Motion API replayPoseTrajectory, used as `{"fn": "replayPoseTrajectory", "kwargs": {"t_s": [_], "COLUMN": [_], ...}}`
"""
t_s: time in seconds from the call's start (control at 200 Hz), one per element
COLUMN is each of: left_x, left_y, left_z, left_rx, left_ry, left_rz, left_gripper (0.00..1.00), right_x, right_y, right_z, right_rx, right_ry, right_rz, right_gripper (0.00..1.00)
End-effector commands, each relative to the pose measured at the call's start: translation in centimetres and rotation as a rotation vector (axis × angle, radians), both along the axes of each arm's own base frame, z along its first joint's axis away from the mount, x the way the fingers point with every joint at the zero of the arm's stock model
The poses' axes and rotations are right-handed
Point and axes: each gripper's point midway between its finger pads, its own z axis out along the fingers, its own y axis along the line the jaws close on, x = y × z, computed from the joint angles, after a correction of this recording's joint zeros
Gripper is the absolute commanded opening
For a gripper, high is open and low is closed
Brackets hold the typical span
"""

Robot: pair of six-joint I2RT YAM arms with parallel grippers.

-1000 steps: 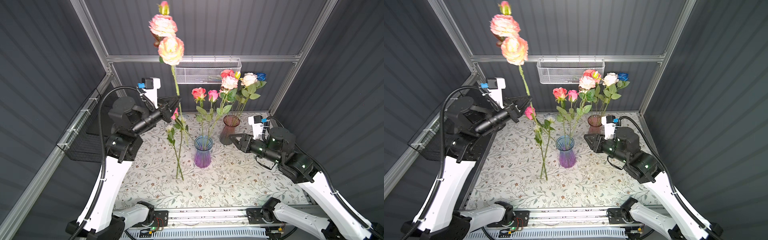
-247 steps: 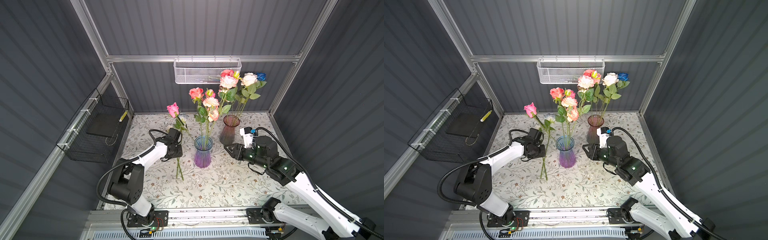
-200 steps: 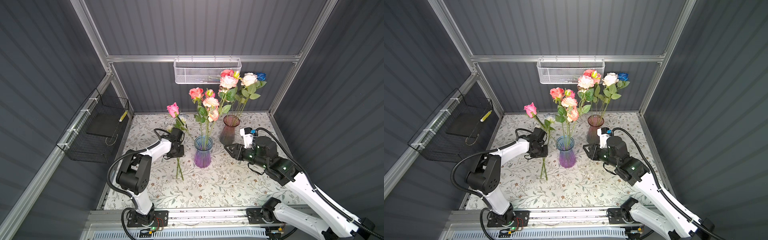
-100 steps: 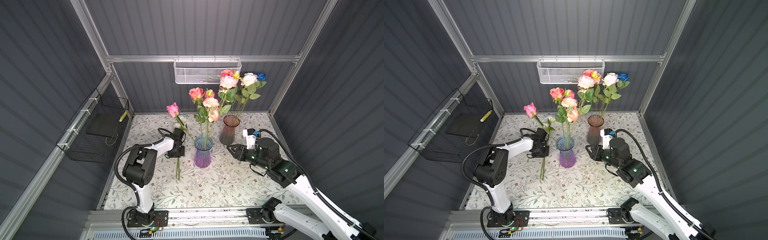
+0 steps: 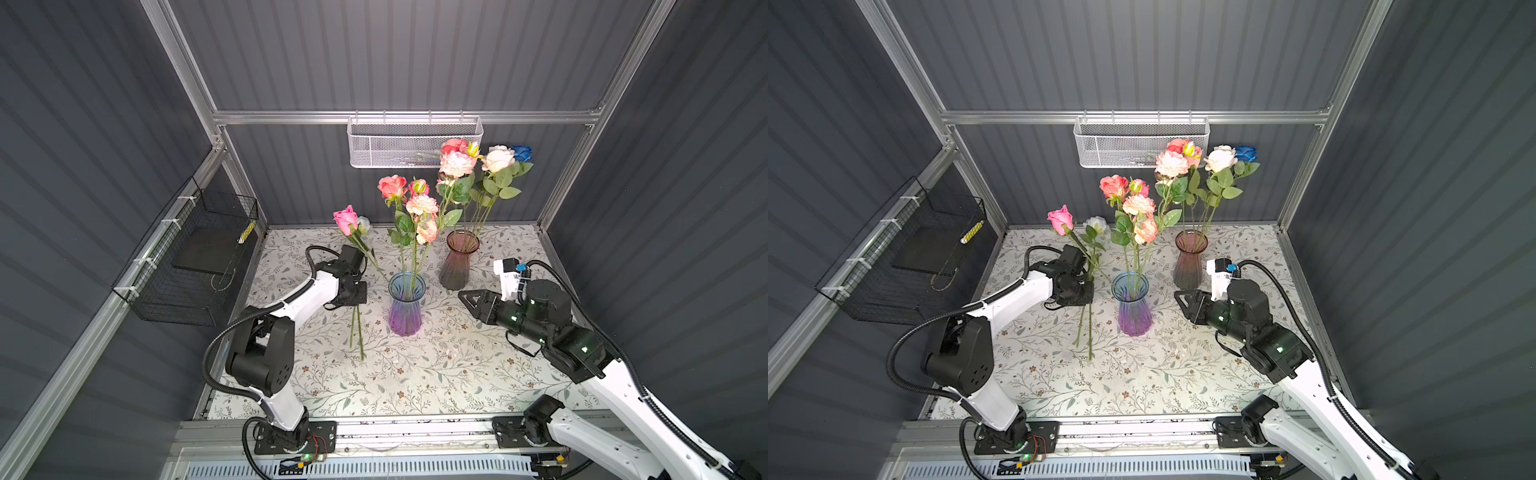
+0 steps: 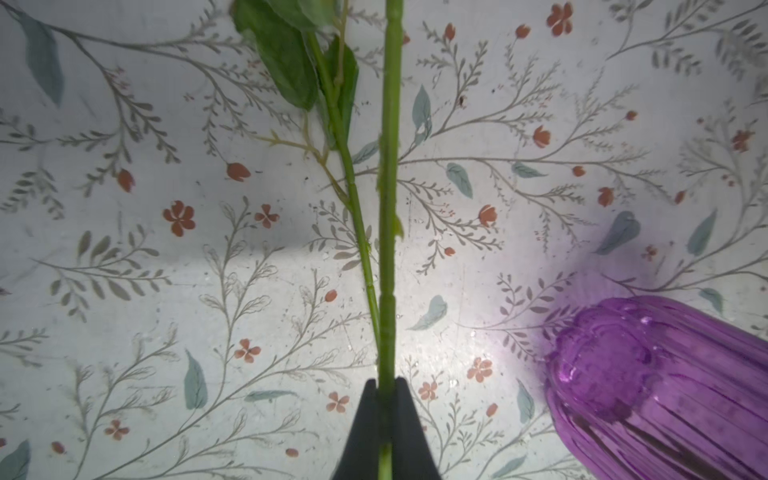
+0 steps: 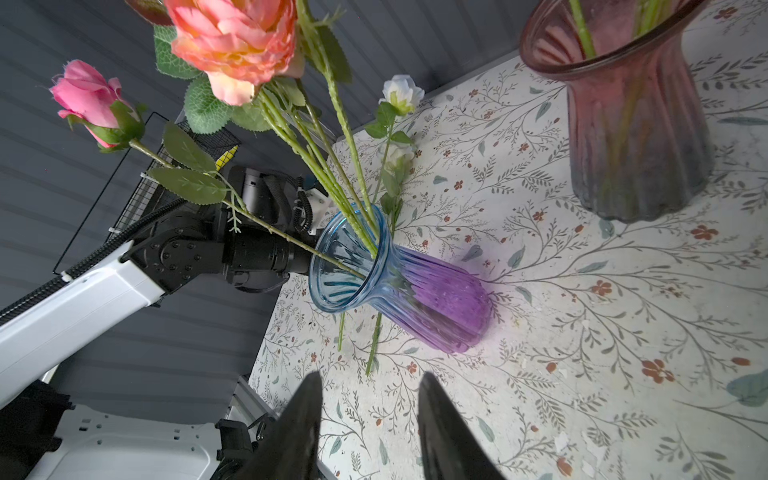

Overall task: Arrange the flowers into the vase
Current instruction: 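Grasp the white rose stem with the left gripper, then lift the white rose upright with the left gripper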

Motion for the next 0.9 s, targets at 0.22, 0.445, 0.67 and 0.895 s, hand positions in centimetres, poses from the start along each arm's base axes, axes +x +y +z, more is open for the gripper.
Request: {"fn": "replayPoseTrajectory", "kwargs": {"t_s": [0.22,0.445,0.67,0.895], "left_x": [-1.8,-4.1,-8.0,-10.5], "left_y": [2.6,8.0,6.8,3.6], "left_z": [9.0,18.3,28.9,34.5], "left_rx": [-0.032,0.008,-0.202,-0.346], "left_ry": [-0.237,-0.555,-1.013,-1.118], "left_rz": [0.071,0.248,0.047,-0.167], "left_gripper": [0.00,0.00,0.00,0.00], "right_x": [-0.6,-0.7,-0.4,0.8], "right_y": [-0.4,-0.2,1.7,3.3], "right_z": [1.9,3.8,5.9,10.4], "right_rx": [0.017,0.002,0.011,0.015], "right_ry": [-0.037,-0.061,-0.108,-0.243], "right_rz": [0.007,0.027,0.126,0.157], "right_gripper": [0.40,0.40,0.41,0.44]}}
